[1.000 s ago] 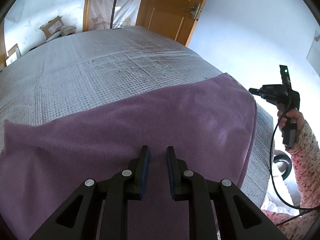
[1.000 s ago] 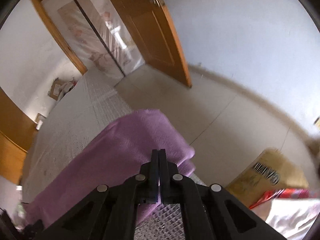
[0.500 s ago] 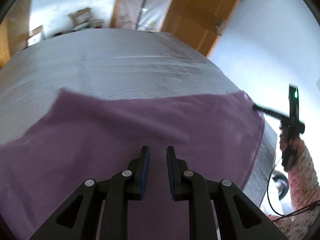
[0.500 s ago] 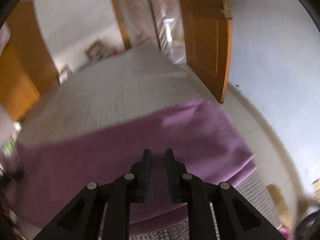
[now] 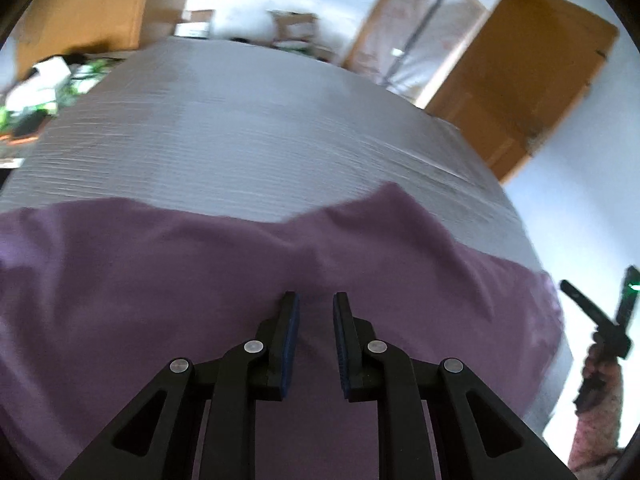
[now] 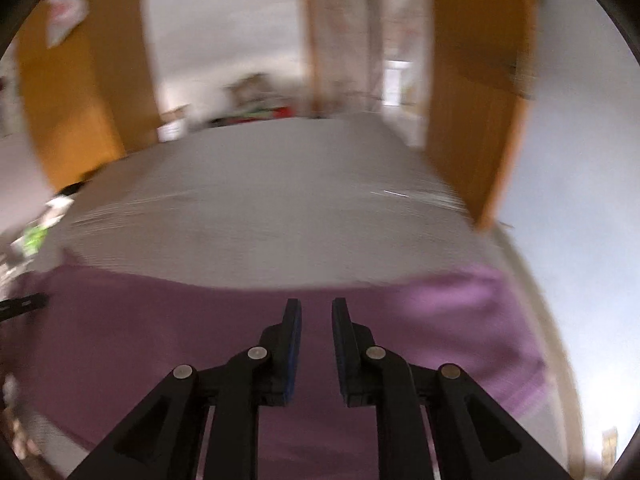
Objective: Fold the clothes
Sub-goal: 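Release the sweater with the right gripper and move it toward the left gripper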
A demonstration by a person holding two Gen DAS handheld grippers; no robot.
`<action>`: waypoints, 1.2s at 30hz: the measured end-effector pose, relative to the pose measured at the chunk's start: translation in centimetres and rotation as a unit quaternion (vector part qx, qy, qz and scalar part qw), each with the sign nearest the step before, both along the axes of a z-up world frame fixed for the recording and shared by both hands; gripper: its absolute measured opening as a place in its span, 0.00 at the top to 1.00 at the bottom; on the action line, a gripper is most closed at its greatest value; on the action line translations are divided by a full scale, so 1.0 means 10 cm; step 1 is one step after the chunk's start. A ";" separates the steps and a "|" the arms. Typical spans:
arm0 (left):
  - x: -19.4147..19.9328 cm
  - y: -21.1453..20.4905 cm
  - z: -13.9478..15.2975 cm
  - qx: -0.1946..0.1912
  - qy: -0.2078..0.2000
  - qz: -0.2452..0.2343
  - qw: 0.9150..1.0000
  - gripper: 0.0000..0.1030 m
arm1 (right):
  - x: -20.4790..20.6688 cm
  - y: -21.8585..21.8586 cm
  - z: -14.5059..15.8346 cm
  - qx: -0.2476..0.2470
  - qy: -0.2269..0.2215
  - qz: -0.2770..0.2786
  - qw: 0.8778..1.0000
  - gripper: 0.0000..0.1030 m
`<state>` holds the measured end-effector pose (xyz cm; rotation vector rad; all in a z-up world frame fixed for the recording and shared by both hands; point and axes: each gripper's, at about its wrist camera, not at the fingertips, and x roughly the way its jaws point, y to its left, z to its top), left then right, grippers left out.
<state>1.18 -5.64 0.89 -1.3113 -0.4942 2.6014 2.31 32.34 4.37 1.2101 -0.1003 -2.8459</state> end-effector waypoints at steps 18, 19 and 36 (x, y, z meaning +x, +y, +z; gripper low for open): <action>0.07 -0.36 -0.03 -0.009 -0.005 0.014 1.000 0.83 | -1.11 -1.59 -0.39 -0.105 -0.134 0.305 0.937 0.74; 0.07 -0.39 -0.02 -0.010 -0.006 0.012 1.000 0.83 | -1.06 -1.59 -0.39 -0.111 -0.139 0.312 0.933 0.73; -0.07 -0.43 0.00 -0.017 -0.010 0.005 1.000 0.83 | -0.54 -1.55 -0.03 -0.188 -0.127 0.403 0.887 0.96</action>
